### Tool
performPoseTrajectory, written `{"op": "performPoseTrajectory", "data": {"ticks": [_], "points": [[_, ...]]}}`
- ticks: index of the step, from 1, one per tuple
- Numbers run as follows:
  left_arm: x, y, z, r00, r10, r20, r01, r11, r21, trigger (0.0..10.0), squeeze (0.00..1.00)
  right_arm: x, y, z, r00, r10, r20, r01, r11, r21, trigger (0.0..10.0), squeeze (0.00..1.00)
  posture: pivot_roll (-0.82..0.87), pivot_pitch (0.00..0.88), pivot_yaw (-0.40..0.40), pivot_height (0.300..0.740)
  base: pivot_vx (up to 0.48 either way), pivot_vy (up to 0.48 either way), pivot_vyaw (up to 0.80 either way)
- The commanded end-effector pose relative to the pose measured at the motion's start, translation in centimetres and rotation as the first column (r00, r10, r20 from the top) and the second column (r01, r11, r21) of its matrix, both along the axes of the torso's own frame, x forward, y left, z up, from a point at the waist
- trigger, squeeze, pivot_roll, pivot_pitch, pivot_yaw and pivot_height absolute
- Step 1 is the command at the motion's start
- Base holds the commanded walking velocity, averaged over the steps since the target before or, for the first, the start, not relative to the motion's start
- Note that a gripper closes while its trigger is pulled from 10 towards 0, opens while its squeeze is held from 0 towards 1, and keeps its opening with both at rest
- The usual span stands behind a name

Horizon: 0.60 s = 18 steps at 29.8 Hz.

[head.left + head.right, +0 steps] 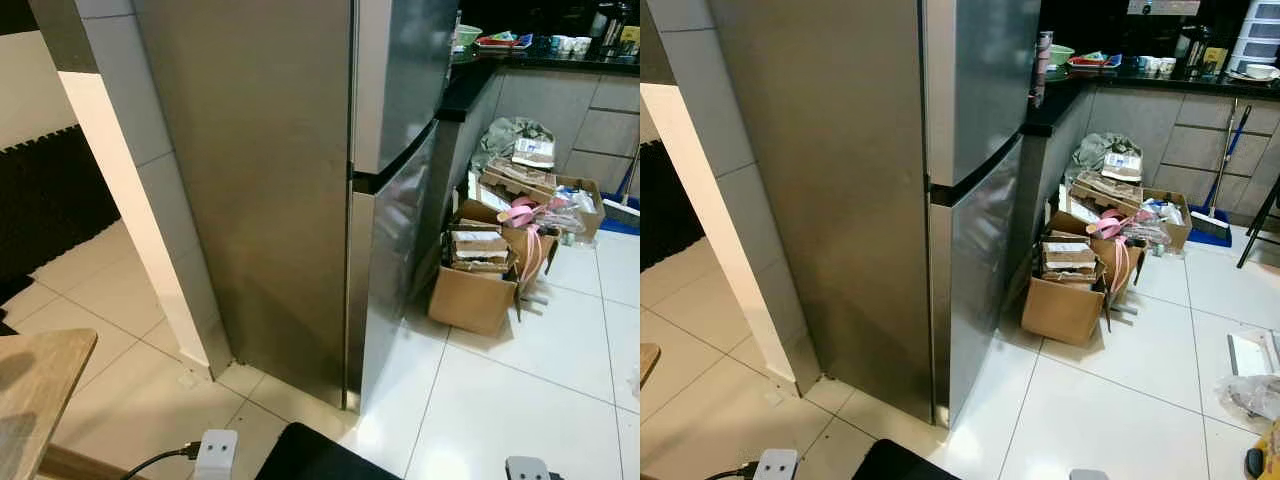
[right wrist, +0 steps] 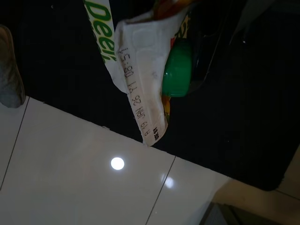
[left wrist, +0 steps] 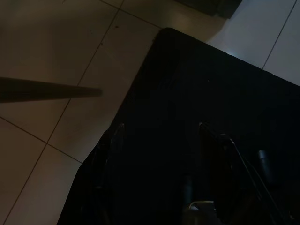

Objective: Restocking fridge

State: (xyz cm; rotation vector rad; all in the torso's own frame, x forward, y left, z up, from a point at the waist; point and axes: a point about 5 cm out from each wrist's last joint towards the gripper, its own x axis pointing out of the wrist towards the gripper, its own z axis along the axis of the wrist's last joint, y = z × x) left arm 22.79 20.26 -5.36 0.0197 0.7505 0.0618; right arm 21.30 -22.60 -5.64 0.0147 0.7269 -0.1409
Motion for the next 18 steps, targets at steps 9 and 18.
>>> {"op": "performPoseTrajectory", "data": {"ticks": [9,18], "points": [[-0.46,0.54,-0.22,1.000,-0.011,-0.017,0.011,1.000,0.013,10.0,0.00,-0.73,-0.27,-0.41,0.999,-0.020,-0.026,0.020,1.000,0.005,10.0,0.00,-0.10,0.098,-0.005,0.740,0.000,0.000,0.00],[-0.60,0.99,-0.26,1.000,-0.002,-0.029,0.003,0.999,0.039,10.0,0.00,-0.83,0.01,-0.54,1.000,-0.003,-0.031,0.003,1.000,0.005,10.0,0.00,-0.09,0.103,-0.003,0.740,0.000,0.000,0.00]]}}
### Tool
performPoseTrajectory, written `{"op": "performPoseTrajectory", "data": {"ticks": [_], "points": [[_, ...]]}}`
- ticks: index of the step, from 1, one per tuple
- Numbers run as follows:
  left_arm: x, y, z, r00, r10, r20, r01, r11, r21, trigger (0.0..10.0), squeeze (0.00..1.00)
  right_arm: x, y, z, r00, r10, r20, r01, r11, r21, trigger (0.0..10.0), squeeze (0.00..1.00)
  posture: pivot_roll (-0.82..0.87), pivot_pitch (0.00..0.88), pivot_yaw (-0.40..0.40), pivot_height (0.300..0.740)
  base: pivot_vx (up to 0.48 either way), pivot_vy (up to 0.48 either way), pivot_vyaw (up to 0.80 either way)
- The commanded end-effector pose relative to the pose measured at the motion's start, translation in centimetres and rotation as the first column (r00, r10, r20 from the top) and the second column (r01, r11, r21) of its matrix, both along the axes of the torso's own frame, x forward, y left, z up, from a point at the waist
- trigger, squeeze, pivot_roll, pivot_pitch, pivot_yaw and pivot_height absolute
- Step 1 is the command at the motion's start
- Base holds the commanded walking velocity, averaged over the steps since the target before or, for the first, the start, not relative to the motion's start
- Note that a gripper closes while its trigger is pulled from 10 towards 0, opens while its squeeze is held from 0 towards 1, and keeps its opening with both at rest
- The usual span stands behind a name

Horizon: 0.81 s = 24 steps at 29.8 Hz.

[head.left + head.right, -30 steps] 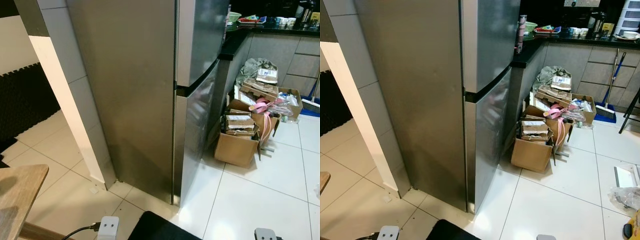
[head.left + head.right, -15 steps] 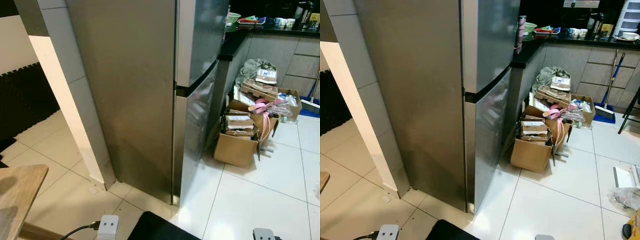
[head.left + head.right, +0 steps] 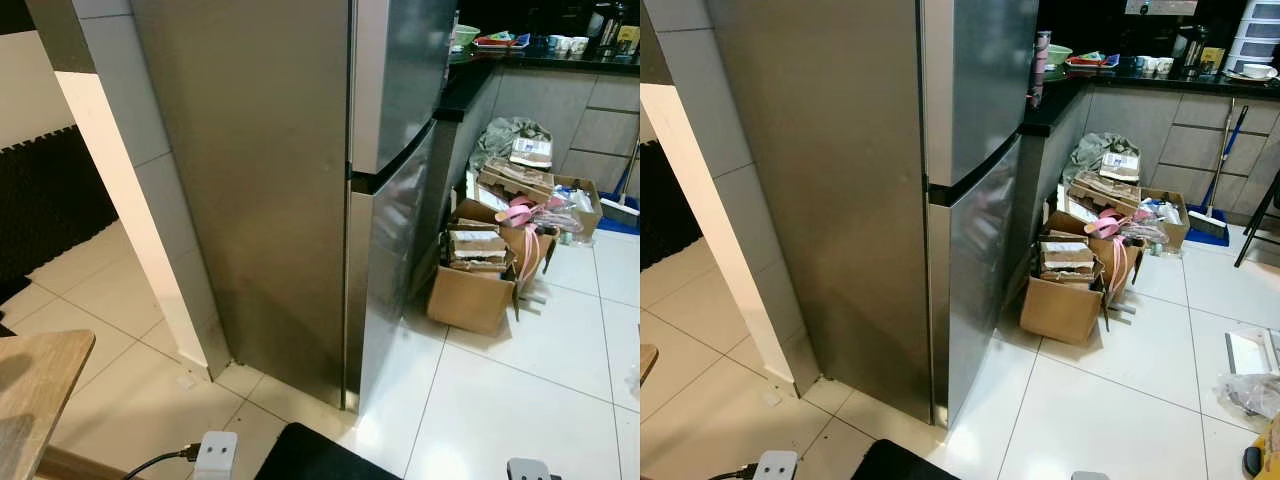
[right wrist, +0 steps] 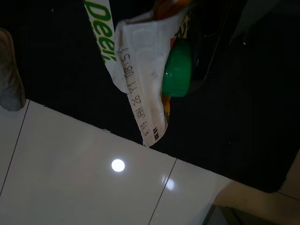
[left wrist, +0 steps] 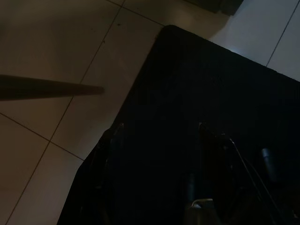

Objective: Restocking fridge

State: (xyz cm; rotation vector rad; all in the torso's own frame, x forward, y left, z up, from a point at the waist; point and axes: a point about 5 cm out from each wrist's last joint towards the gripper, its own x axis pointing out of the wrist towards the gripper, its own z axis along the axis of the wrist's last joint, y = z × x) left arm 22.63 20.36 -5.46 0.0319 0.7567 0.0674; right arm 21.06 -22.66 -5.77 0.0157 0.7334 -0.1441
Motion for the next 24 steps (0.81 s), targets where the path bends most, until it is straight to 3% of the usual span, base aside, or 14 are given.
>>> {"op": "performPoseTrajectory", "data": {"ticks": [1,24], "points": [[-0.49,0.94,-0.18,1.000,0.006,-0.024,-0.005,1.000,0.026,10.0,0.00,-0.58,0.12,-0.41,1.000,0.007,-0.026,-0.007,1.000,0.004,10.0,0.00,-0.09,0.103,-0.003,0.740,0.000,0.000,0.00],[-0.61,0.98,-0.21,1.000,0.019,-0.013,-0.019,1.000,0.015,10.0,0.00,-0.38,0.30,-0.38,0.999,0.019,-0.033,-0.019,1.000,0.004,10.0,0.00,-0.08,0.094,-0.022,0.740,0.000,0.000,0.00]]}}
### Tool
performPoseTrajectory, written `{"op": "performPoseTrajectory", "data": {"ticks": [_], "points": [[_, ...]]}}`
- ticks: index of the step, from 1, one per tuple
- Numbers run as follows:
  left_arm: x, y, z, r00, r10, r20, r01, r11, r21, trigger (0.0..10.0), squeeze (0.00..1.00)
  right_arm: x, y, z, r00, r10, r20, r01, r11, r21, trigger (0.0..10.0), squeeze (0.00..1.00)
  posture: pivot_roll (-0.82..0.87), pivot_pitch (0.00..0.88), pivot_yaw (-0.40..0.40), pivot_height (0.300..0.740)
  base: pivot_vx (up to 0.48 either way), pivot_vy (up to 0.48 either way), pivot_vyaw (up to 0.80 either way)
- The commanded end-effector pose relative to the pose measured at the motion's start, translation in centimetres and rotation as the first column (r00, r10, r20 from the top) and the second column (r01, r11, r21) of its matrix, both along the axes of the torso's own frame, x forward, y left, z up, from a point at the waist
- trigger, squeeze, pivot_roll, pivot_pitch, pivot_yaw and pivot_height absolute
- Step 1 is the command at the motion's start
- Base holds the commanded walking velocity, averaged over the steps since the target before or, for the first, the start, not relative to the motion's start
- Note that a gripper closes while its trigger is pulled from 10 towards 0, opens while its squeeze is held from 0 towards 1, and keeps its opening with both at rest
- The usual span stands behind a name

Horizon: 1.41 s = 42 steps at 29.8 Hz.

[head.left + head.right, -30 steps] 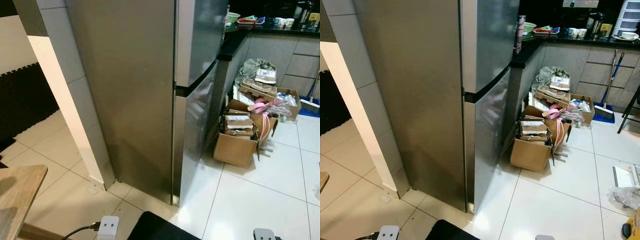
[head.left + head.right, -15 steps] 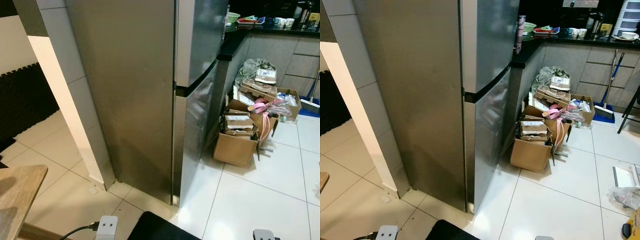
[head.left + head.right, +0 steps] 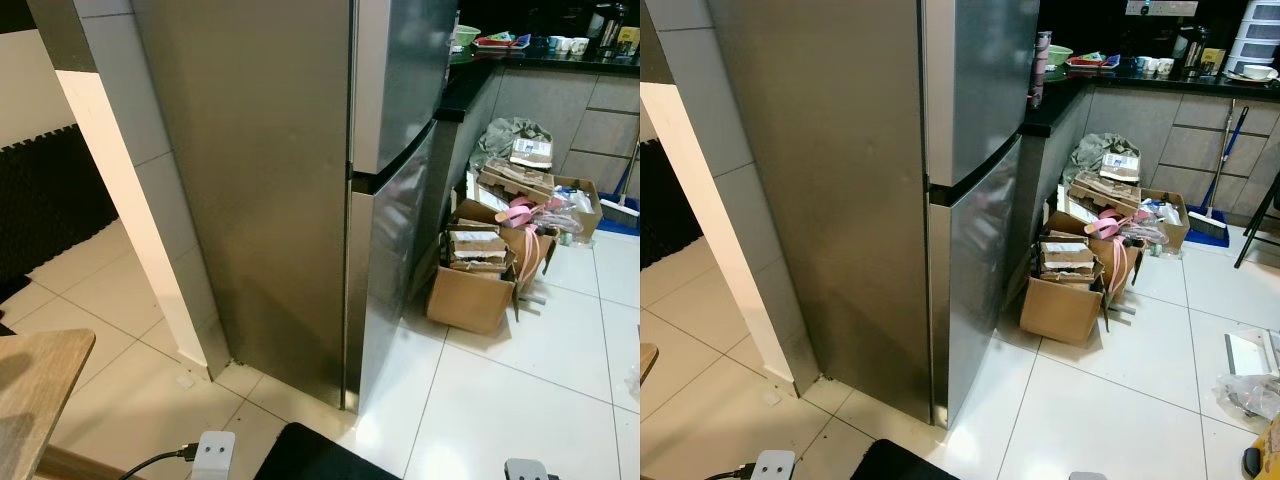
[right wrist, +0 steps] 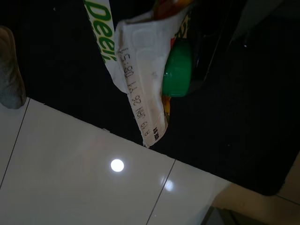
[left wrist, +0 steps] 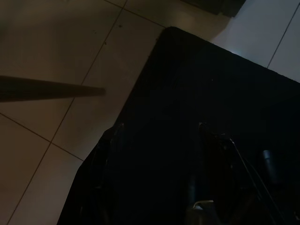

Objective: Restocking fridge

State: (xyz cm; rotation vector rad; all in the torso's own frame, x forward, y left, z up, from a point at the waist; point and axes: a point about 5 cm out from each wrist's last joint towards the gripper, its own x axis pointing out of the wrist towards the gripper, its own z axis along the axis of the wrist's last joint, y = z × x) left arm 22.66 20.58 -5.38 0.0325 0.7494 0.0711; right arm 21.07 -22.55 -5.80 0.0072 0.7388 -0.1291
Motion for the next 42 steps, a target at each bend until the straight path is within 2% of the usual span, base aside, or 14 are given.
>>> {"op": "performPoseTrajectory", "data": {"ticks": [1,3,7,11,14,27,35,42], "points": [[-0.6,0.8,-0.3,1.000,0.016,-0.020,-0.016,1.000,0.013,10.0,0.00,-0.4,0.2,-0.3,1.000,0.003,-0.027,-0.002,1.000,0.005,10.0,0.00,-0.08,0.094,-0.022,0.740,0.000,0.000,0.00],[-0.7,0.8,-0.3,1.000,0.022,-0.022,-0.022,1.000,0.009,10.0,0.00,-0.5,0.2,-0.4,1.000,0.001,-0.030,-0.001,1.000,0.003,10.0,0.00,-0.08,0.100,-0.003,0.740,0.000,0.000,0.00],[-0.7,0.7,-0.4,0.999,-0.019,-0.033,0.019,1.000,0.022,10.0,0.00,-0.7,0.2,-0.5,0.999,-0.019,-0.029,0.019,1.000,0.011,10.0,0.00,-0.08,0.089,-0.013,0.740,0.000,0.000,0.00],[-1.0,0.9,-0.5,0.999,0.014,-0.040,-0.013,1.000,0.021,10.0,0.00,-1.2,0.5,-0.9,0.998,-0.003,-0.056,0.003,1.000,0.004,10.0,0.00,-0.07,0.078,0.016,0.740,0.000,0.000,0.00],[-0.8,0.9,-0.3,0.998,-0.049,-0.035,0.050,0.998,0.028,10.0,0.00,-1.3,0.8,-1.0,0.998,-0.061,-0.033,0.063,0.997,0.041,10.0,0.00,-0.06,0.069,0.021,0.740,0.000,0.000,0.00],[-0.1,1.5,0.3,1.000,0.007,-0.001,-0.007,1.000,0.025,10.0,0.00,-1.2,1.1,-1.1,0.998,-0.034,-0.052,0.035,0.999,0.035,10.0,0.00,-0.04,0.015,0.014,0.740,0.000,0.000,0.00],[0.1,0.7,0.2,1.000,-0.010,0.010,0.010,1.000,0.015,10.0,0.00,-1.2,1.0,-1.0,0.998,-0.035,-0.051,0.037,0.999,0.031,10.0,0.00,-0.05,0.000,0.004,0.740,0.000,0.000,0.00],[0.3,0.2,0.3,1.000,-0.012,0.024,0.012,1.000,0.008,10.0,0.00,-0.4,0.3,-0.4,0.999,-0.027,-0.027,0.028,1.000,0.010,10.0,0.00,-0.05,0.000,0.000,0.740,0.000,0.000,0.00]]}}
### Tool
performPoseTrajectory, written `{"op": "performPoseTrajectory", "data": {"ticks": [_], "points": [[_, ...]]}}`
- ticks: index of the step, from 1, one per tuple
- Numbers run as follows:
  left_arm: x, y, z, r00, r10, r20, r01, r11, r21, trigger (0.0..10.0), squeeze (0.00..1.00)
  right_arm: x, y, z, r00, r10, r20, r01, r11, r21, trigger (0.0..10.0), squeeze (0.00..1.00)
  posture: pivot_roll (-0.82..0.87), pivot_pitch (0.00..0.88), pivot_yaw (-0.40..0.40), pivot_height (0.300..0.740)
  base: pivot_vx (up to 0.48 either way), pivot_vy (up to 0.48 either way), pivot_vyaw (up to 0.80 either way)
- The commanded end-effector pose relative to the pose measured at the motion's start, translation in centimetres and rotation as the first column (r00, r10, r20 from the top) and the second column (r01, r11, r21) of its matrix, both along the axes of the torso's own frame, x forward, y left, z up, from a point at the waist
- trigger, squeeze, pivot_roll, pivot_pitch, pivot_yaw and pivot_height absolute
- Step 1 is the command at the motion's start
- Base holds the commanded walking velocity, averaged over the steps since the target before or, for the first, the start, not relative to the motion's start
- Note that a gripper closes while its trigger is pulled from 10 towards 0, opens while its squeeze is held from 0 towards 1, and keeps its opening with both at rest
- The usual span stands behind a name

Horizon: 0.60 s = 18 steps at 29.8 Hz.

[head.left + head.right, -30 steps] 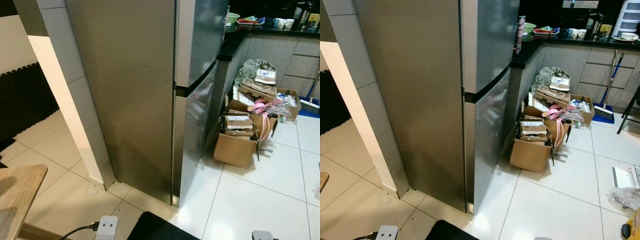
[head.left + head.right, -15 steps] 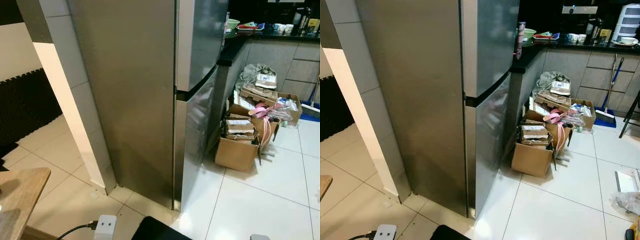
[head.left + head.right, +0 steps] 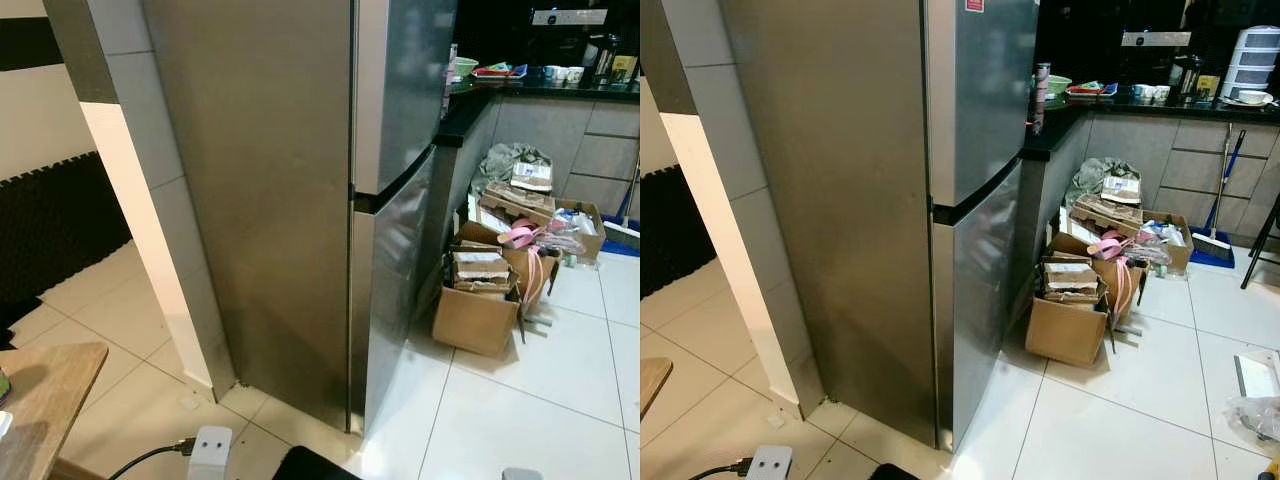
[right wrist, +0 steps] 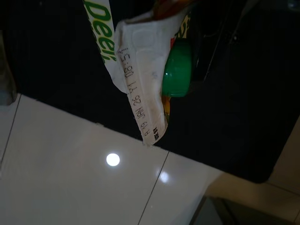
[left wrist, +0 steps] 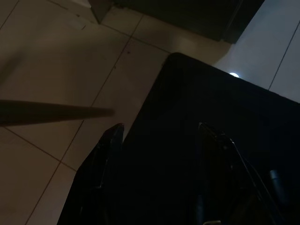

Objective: Restocking fridge

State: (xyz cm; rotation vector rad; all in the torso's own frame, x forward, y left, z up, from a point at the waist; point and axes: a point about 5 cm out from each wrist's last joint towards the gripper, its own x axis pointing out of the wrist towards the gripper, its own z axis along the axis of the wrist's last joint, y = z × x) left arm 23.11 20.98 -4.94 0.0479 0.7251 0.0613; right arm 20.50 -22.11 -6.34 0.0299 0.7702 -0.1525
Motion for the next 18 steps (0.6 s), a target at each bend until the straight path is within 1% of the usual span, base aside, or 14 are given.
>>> {"op": "performPoseTrajectory", "data": {"ticks": [1,14,16,18], "points": [[-0.17,-0.23,-0.11,1.000,0.004,0.002,-0.004,1.000,-0.004,10.0,0.00,0.24,-0.14,0.17,1.000,0.003,0.005,-0.003,1.000,-0.005,10.0,0.00,-0.05,0.000,0.000,0.740,0.000,0.000,0.00],[0.09,-0.41,0.05,1.000,-0.021,0.004,0.021,1.000,0.006,10.0,0.00,0.26,0.23,0.15,1.000,0.006,0.017,-0.006,1.000,-0.004,10.0,0.00,-0.06,0.000,0.010,0.740,0.000,0.000,0.00],[0.39,-0.34,0.25,1.000,-0.028,0.006,0.028,1.000,0.012,10.0,0.00,0.65,0.22,0.39,1.000,0.007,0.027,-0.007,1.000,-0.006,10.0,0.00,-0.07,0.000,0.006,0.740,0.000,0.000,0.00],[0.39,-0.34,0.25,1.000,-0.028,0.006,0.028,1.000,0.012,10.0,0.00,0.65,0.22,0.39,1.000,0.007,0.027,-0.007,1.000,-0.006,10.0,0.00,-0.07,0.000,0.006,0.740,0.000,0.000,0.00]]}}
